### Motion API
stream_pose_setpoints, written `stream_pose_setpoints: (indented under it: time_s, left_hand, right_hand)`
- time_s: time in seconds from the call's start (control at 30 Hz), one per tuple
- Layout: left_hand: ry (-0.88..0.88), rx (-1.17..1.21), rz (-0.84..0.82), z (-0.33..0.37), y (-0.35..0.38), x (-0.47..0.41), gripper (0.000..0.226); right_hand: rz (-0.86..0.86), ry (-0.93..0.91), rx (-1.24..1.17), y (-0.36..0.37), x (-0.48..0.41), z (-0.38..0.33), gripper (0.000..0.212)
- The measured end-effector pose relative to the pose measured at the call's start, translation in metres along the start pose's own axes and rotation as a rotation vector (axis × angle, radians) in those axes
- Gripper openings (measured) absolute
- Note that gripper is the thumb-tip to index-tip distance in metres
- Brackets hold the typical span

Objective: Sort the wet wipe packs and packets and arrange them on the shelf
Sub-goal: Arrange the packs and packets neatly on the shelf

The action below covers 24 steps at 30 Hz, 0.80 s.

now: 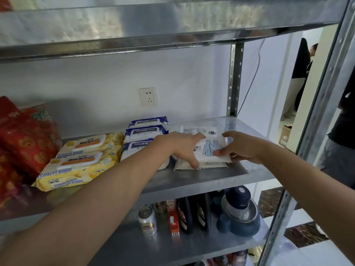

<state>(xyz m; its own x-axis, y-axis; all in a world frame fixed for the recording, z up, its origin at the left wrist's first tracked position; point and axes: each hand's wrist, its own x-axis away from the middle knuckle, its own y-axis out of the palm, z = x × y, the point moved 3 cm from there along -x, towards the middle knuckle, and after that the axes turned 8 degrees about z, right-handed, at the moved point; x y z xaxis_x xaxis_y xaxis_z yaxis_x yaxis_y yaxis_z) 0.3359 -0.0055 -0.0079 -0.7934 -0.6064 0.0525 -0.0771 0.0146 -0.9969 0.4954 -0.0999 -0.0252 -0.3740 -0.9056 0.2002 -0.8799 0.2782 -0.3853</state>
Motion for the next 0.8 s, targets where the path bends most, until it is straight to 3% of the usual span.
stream_pose_setpoints:
  time_s: [0.1, 0.3, 0.43, 0.5, 0.6, 0.67, 0.8]
  left_hand:
    - [0.002, -0.048, 0.022, 0.0, -0.001, -0.008, 0.115]
    - [0.003, -0.006, 0.002, -0.007, -0.001, -0.024, 0.117]
    - [-0.01, 0.153, -0.056, -0.012, -0.005, -0.023, 0.119]
    - [-0.04, 0.286, 0.035, -0.014, -0.016, -0.024, 0.095]
    - [-0.165, 0.375, 0.384, -0.031, -0.036, -0.034, 0.04]
    - [-0.242, 0.385, 0.485, -0.044, -0.038, -0.041, 0.031]
    - [-0.27, 0.414, 0.443, -0.052, -0.028, -0.05, 0.027]
  right_hand:
    - [0.089, 0.019, -0.025, 0.002, -0.011, -0.005, 0.085]
    - [0.049, 0.039, 0.113, -0.005, -0.036, -0.014, 0.045]
    - [0.254, -0.003, 0.106, -0.019, -0.063, -0.021, 0.042]
    - [0.295, 0.008, 0.099, -0.019, -0.077, -0.022, 0.042]
    - [0.288, 0.086, 0.106, -0.013, -0.094, -0.022, 0.038]
    - [0.278, 0.152, 0.114, -0.01, -0.1, -0.022, 0.036]
    - [0.233, 0.256, 0.069, -0.005, -0.114, -0.018, 0.042]
